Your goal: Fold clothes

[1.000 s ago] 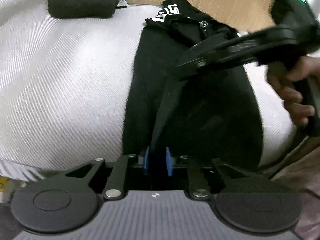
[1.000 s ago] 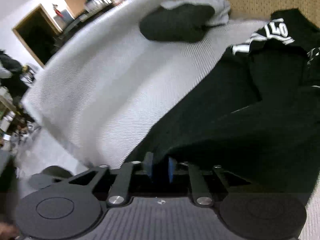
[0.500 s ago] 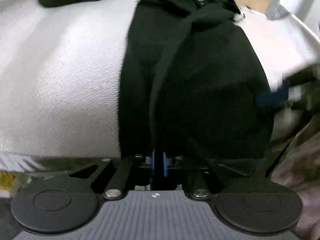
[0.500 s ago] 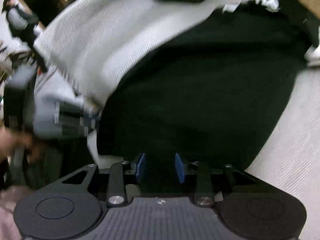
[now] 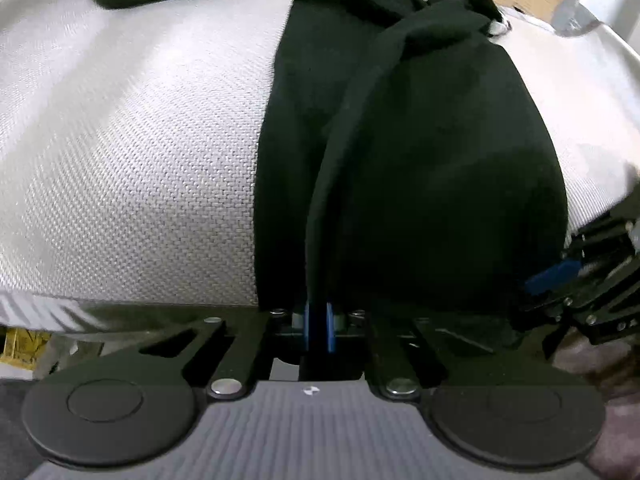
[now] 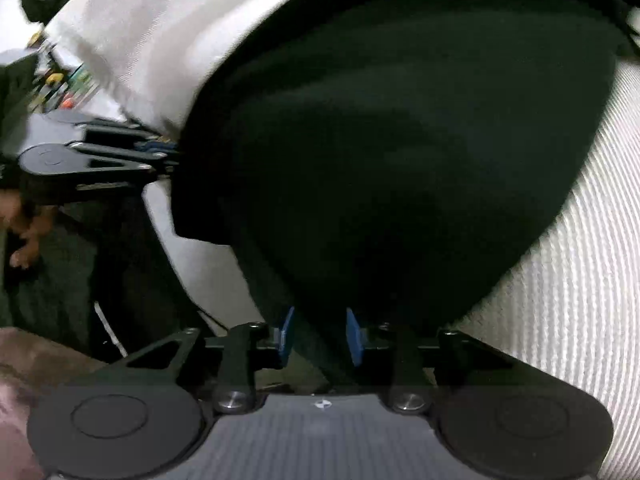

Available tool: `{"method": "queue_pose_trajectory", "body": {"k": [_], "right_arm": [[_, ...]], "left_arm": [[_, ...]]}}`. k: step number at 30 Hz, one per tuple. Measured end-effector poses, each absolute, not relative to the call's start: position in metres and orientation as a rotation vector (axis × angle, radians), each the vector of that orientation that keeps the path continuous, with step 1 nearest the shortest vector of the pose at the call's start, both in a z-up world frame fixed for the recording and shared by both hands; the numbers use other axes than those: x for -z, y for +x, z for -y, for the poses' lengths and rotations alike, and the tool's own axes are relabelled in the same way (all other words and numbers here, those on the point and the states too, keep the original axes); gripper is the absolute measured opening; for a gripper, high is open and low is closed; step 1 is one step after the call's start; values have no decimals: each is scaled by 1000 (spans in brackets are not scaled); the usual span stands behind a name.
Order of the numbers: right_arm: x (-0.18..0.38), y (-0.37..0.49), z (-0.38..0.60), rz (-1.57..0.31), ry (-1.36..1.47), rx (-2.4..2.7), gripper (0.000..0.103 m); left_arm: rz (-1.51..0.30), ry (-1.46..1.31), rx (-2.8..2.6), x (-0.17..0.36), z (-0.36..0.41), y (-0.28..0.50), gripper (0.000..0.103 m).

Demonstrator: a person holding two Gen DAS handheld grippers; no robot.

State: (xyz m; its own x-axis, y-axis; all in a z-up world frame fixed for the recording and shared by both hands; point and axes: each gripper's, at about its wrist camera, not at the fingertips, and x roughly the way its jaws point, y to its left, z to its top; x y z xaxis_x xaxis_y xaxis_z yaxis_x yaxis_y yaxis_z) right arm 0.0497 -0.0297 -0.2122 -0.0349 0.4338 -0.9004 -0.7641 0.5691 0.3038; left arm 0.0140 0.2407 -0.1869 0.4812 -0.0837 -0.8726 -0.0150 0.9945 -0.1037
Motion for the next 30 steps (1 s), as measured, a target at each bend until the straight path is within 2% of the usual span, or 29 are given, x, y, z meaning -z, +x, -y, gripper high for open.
{"method": "queue_pose_trajectory", "body": {"k": [9, 12, 18, 26, 30], "right_arm": [[263, 36, 29, -1418, -354, -897, 29], [267, 29, 29, -1400, -344, -872, 29], [254, 33, 54, -1471, -98, -771, 29], [257, 27, 61, -1516, -16, -724, 29], [257, 28, 73, -1590, 158, -699, 30]], "left_arm": [[-1059, -104, 33, 192, -231, 19, 10], [-1053, -115, 27, 193, -230, 23, 10], [-1045, -130, 17, 195, -230, 23, 11], [-1047, -141, 27, 195, -234, 17, 12], [-1037, -156, 16, 196, -236, 16, 12]]}}
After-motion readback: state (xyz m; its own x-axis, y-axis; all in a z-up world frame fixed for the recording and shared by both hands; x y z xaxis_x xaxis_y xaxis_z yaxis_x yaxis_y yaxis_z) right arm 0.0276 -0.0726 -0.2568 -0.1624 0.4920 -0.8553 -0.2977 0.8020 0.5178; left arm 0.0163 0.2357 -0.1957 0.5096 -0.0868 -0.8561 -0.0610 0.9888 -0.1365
